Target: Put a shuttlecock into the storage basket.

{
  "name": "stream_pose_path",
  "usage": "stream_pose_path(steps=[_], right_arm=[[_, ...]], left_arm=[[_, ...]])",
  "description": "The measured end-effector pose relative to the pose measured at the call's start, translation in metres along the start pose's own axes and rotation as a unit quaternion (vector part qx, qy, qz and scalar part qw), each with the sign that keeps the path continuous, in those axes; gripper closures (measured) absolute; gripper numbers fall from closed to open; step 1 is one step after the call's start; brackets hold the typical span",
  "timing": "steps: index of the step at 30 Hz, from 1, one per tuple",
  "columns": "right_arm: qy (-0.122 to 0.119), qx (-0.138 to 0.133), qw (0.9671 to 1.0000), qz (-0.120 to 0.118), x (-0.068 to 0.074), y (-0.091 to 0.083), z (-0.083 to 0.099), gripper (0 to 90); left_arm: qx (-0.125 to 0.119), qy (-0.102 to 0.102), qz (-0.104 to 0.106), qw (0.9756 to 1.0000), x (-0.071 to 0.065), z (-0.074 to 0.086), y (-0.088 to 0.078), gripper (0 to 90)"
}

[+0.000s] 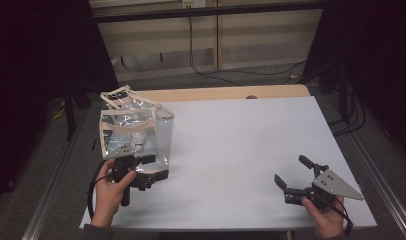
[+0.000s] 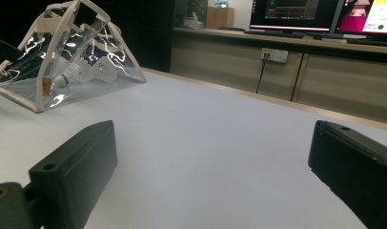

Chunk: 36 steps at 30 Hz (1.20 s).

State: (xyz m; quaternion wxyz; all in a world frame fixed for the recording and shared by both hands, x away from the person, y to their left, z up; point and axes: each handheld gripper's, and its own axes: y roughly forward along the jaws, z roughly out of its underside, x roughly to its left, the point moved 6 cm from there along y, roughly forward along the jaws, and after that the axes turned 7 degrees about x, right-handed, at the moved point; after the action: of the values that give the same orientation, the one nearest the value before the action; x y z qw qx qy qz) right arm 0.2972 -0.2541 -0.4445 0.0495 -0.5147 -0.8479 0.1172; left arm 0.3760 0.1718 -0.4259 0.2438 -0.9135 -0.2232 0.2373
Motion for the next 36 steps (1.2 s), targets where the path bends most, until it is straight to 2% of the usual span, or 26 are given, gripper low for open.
stream_pose_path(steps=[36], right_arm=[[-0.003,0.004,1.0,-0.003,0.002,0.001,0.001,2.4]], left_arm=[[-0.017,-0.005,-0.002,0.9998,0.003,0.011,-0.004,8.8]])
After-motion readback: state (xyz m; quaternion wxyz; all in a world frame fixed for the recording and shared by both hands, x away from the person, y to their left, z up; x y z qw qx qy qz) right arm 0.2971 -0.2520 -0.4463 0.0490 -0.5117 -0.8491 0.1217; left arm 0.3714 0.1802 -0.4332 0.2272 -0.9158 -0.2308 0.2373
